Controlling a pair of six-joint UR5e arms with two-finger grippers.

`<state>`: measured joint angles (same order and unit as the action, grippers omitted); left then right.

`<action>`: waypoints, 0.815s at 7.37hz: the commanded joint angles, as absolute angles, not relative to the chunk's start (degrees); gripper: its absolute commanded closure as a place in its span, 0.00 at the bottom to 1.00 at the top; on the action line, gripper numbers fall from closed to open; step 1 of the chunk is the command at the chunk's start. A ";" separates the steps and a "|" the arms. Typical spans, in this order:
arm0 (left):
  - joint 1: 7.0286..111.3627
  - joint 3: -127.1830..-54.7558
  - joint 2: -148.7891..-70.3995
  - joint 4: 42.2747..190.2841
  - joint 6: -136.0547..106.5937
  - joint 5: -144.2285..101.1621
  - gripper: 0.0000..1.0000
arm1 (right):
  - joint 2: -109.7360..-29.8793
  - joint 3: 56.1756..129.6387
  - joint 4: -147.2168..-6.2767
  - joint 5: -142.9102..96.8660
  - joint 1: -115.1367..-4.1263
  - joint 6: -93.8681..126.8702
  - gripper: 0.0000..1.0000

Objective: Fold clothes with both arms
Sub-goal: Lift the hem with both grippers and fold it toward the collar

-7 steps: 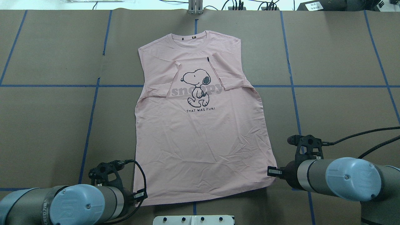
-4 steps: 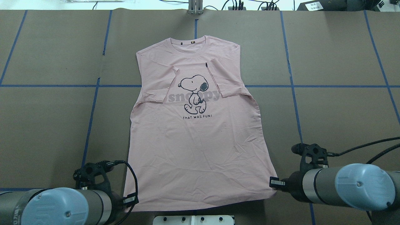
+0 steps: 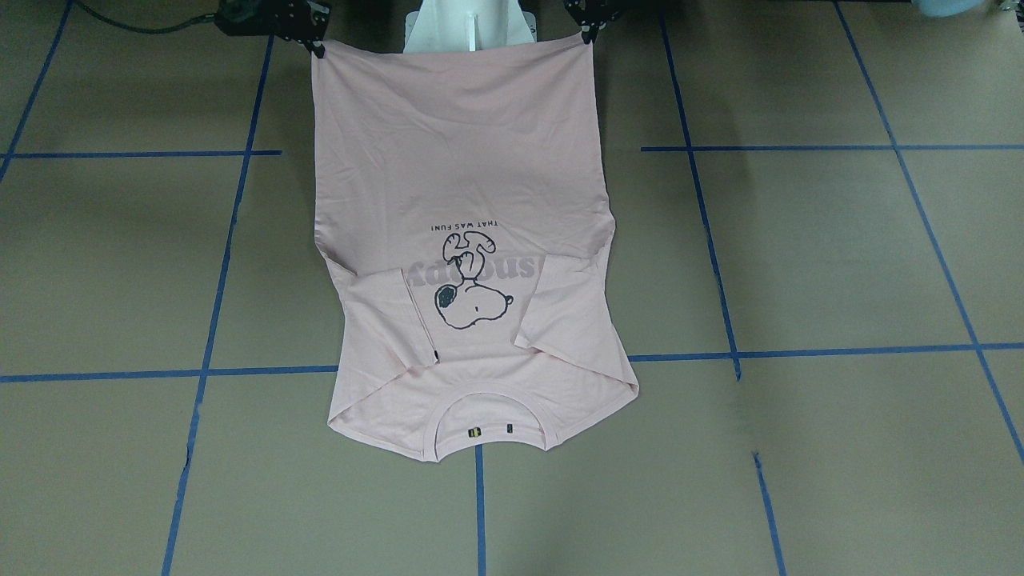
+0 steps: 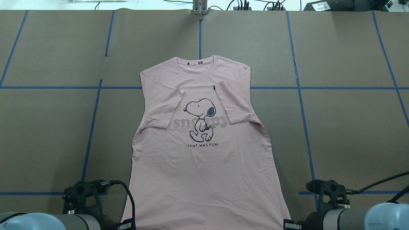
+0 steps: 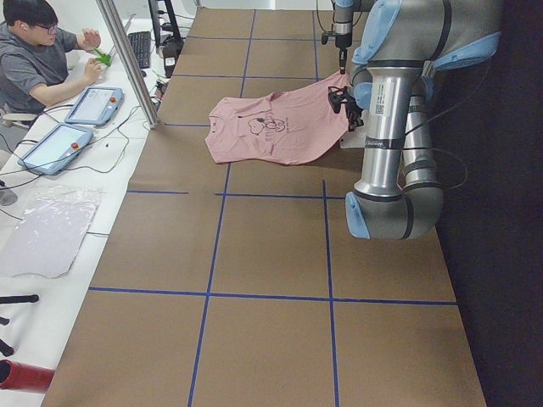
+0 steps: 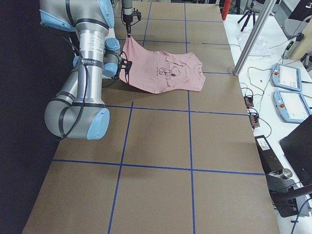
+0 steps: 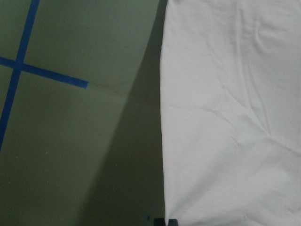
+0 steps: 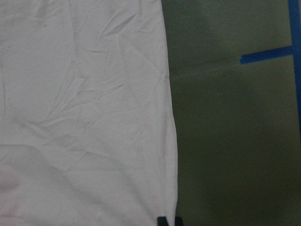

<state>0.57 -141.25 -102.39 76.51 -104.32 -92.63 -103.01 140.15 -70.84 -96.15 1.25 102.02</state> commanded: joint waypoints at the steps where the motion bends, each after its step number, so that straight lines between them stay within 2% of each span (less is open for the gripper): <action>1: 0.70 -141.16 -102.65 76.11 -101.70 -92.72 1.00 | -105.21 142.73 -70.75 -96.06 1.42 102.31 1.00; 3: 2.71 -140.63 -103.36 76.46 -98.11 -92.55 1.00 | -102.76 141.43 -70.66 -96.59 -5.77 100.91 1.00; 4: 7.16 -140.28 -104.75 76.55 -94.26 -92.72 1.00 | -98.65 138.54 -70.66 -97.11 -11.54 97.33 1.00; 6: 15.33 -134.07 -109.05 76.64 -88.01 -92.81 1.00 | -91.26 131.26 -70.84 -97.29 -20.44 86.36 1.00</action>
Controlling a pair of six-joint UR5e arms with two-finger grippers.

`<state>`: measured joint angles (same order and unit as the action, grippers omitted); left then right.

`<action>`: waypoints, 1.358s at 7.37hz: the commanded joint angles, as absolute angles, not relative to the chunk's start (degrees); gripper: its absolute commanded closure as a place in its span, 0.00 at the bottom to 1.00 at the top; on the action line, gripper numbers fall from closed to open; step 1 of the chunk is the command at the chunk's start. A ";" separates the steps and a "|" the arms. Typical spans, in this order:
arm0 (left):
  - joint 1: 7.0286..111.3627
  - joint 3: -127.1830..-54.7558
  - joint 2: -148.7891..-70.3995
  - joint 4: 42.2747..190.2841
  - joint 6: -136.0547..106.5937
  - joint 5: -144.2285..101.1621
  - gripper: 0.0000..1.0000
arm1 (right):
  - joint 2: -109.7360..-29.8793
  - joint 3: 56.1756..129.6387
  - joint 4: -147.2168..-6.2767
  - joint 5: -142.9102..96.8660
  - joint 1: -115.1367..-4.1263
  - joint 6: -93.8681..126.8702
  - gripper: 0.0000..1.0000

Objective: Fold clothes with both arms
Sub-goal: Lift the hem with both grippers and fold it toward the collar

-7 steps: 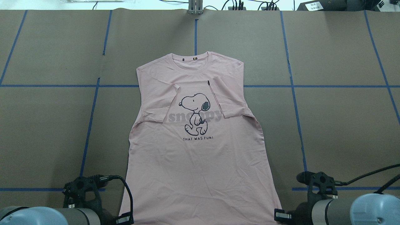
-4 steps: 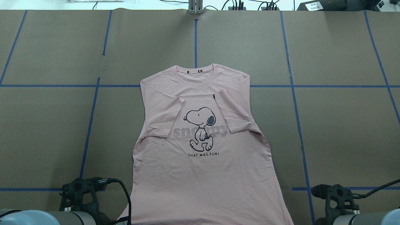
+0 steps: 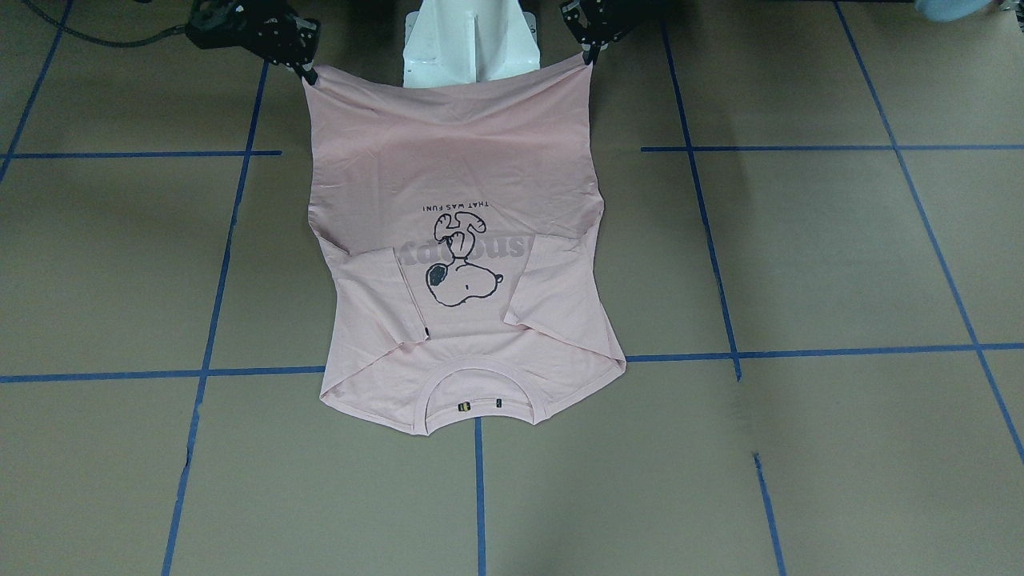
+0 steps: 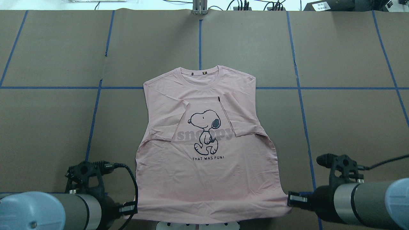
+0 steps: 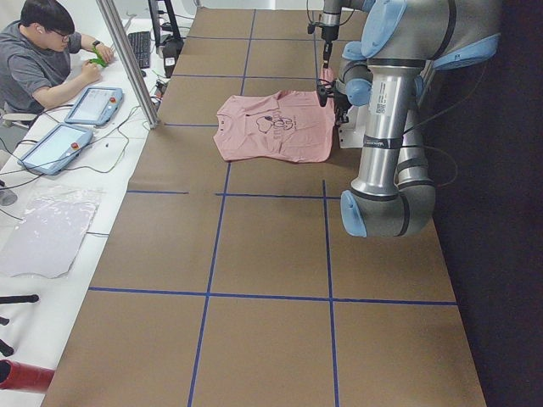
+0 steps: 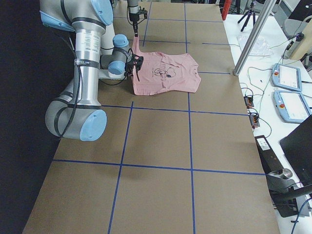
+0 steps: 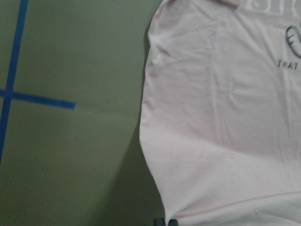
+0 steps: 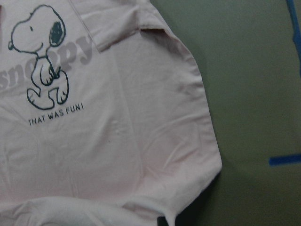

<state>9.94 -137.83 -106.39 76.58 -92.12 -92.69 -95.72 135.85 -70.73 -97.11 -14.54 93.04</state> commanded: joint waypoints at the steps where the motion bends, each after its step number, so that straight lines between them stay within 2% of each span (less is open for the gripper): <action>1: 18.60 -131.51 -109.42 76.81 -84.85 -92.73 1.00 | -87.66 127.04 -70.84 -97.82 -25.87 79.61 1.00; 3: 25.19 -126.06 -109.86 81.45 -80.87 -92.90 1.00 | -81.69 120.27 -70.84 -101.07 -33.98 72.19 1.00; 6: 33.73 -109.29 -117.76 90.58 -77.00 -92.99 1.00 | -65.00 102.27 -70.49 -100.90 -41.01 68.05 1.00; 9: 37.70 -99.61 -117.86 100.69 -74.18 -92.99 1.00 | -55.31 87.14 -70.23 -101.42 -45.17 64.43 1.00; 10: 37.62 -98.19 -118.64 101.24 -74.27 -92.99 1.00 | -53.98 85.10 -70.14 -101.34 -45.35 63.55 1.00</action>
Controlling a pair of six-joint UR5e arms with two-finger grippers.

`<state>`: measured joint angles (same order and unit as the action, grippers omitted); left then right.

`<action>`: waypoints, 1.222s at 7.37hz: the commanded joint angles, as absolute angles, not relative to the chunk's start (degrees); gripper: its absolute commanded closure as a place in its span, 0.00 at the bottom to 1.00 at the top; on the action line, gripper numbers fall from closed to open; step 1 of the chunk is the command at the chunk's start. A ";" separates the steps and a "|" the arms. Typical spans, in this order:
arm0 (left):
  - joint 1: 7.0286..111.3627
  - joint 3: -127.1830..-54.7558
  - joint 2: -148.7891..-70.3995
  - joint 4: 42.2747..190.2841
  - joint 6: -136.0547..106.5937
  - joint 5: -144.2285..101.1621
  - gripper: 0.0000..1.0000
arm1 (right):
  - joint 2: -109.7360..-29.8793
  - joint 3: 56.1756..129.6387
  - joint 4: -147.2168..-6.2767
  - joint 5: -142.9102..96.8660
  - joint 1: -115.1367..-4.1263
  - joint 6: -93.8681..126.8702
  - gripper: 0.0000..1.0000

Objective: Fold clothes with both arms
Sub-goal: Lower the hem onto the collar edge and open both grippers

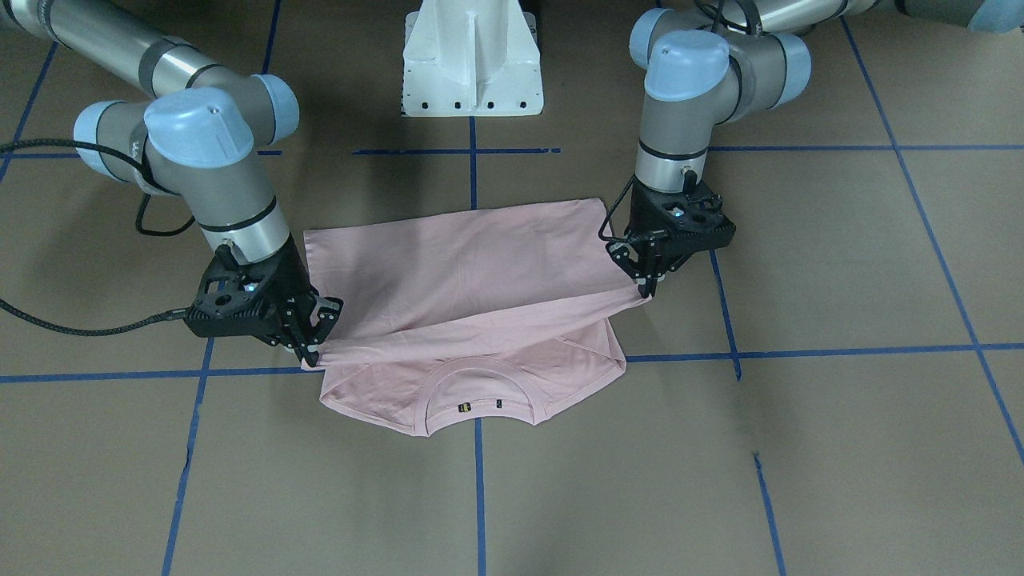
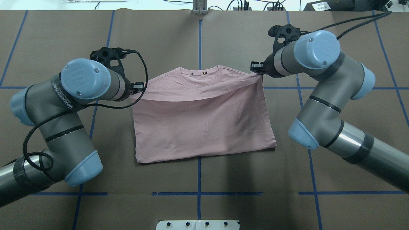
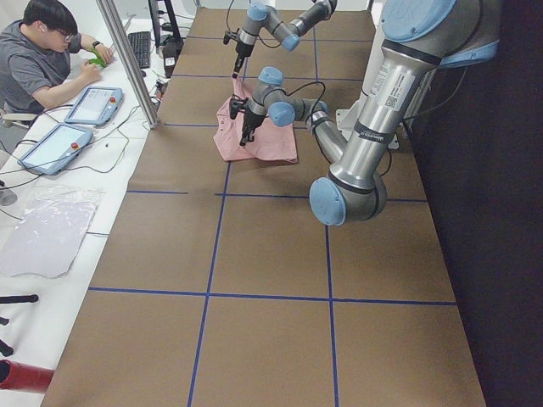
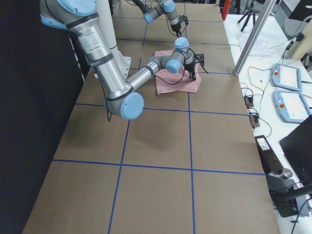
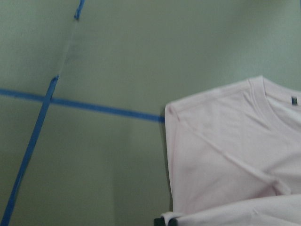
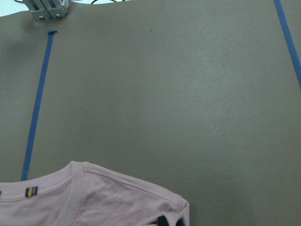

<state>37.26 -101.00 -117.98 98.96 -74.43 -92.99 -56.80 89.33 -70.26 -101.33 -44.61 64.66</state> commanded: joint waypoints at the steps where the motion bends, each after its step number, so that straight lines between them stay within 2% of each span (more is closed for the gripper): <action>1: 37.70 -95.82 -118.83 102.38 -74.27 -92.90 1.00 | -53.88 83.43 -69.88 -101.34 -45.35 63.46 1.00; 4: 39.20 -87.21 -120.14 109.41 -74.18 -92.81 1.00 | -53.17 78.31 -64.95 -101.25 -45.44 63.28 1.00; 9: 39.20 -87.01 -122.69 108.98 -74.27 -92.99 1.00 | -53.00 78.92 -63.65 -101.34 -45.35 63.28 1.00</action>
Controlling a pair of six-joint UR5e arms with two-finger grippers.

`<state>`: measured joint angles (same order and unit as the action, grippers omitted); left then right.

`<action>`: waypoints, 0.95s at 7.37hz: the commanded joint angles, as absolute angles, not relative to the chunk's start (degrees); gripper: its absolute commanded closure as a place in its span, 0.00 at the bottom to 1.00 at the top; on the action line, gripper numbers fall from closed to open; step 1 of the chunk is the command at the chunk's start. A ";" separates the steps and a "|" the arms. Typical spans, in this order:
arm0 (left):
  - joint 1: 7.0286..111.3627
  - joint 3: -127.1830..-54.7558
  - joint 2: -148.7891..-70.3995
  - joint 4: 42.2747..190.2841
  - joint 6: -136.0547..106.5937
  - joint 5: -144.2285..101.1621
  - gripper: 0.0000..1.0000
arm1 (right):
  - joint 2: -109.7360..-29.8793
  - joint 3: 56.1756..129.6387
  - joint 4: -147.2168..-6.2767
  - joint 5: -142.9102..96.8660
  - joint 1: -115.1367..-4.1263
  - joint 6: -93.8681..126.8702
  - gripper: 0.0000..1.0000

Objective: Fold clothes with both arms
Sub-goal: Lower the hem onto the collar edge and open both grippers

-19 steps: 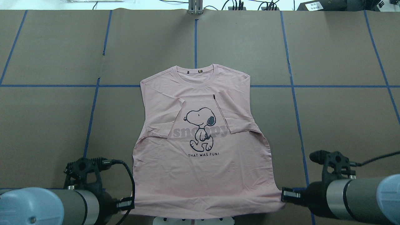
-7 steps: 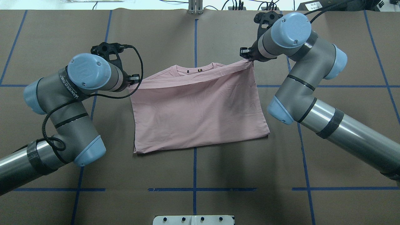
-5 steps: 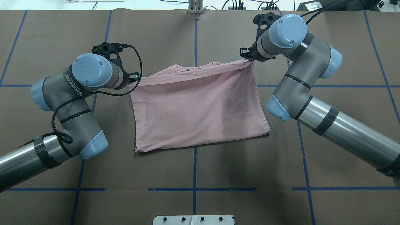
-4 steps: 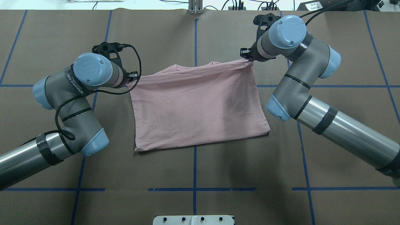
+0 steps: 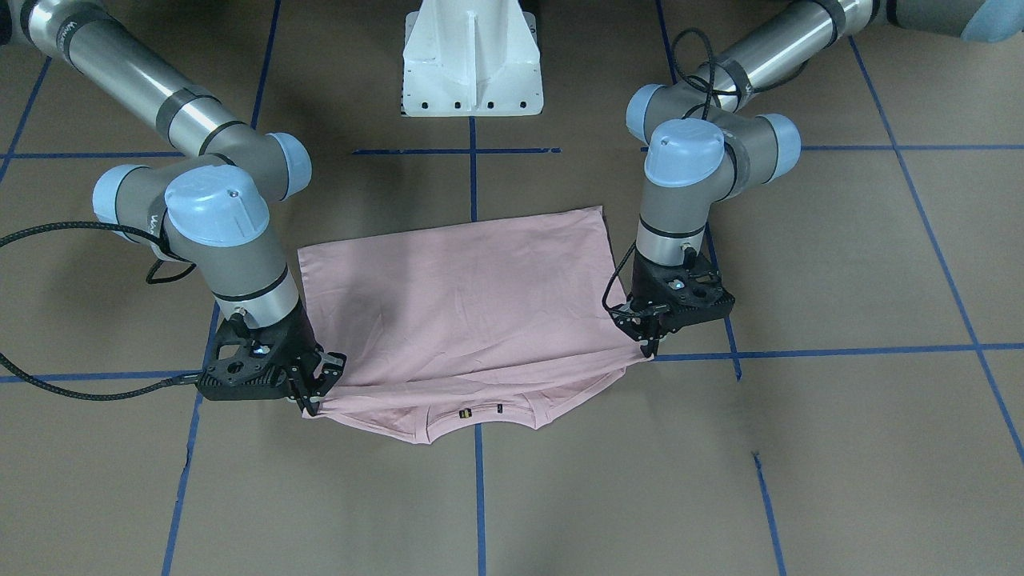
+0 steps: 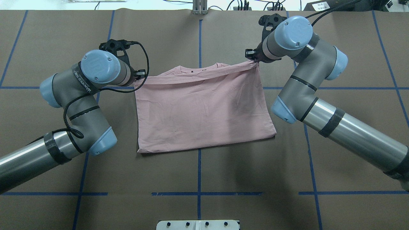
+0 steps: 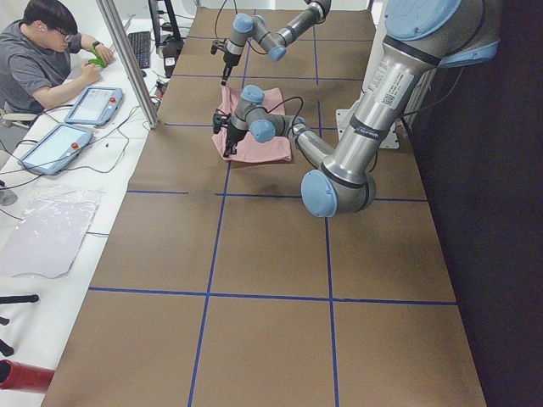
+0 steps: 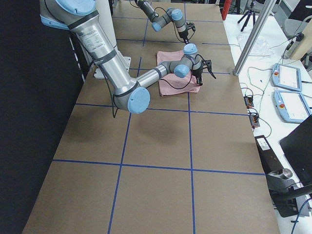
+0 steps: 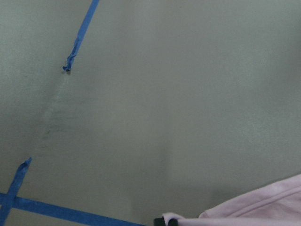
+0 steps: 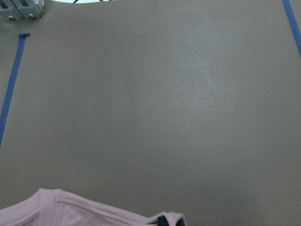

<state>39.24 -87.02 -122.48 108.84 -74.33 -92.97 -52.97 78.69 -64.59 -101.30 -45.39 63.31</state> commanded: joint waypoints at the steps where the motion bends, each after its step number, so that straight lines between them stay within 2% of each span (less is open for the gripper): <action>1: 39.29 -87.01 -122.78 108.90 -74.09 -93.16 1.00 | -53.43 78.93 -62.41 -101.34 -45.35 63.19 0.45; 2: 39.20 -87.01 -122.87 109.16 -74.00 -93.08 0.28 | -53.79 78.84 -62.14 -101.08 -44.22 63.28 0.00; 3: 39.20 -87.19 -122.96 108.81 -74.09 -93.08 0.00 | -53.70 78.92 -62.23 -101.42 -44.38 63.37 0.00; 5: 39.46 -87.80 -123.05 108.63 -74.09 -93.25 0.00 | -54.05 80.15 -63.10 -107.18 -45.78 63.98 0.00; 6: 39.72 -89.28 -122.79 108.55 -74.53 -95.60 0.00 | -57.19 84.94 -66.06 -110.53 -46.75 64.16 0.00; 7: 39.73 -90.95 -122.52 108.37 -74.79 -96.32 0.00 | -62.09 93.26 -71.31 -110.74 -46.67 64.33 0.00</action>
<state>39.61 -89.09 -122.80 108.56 -74.44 -94.94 -57.23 85.11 -66.19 -108.77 -46.25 64.06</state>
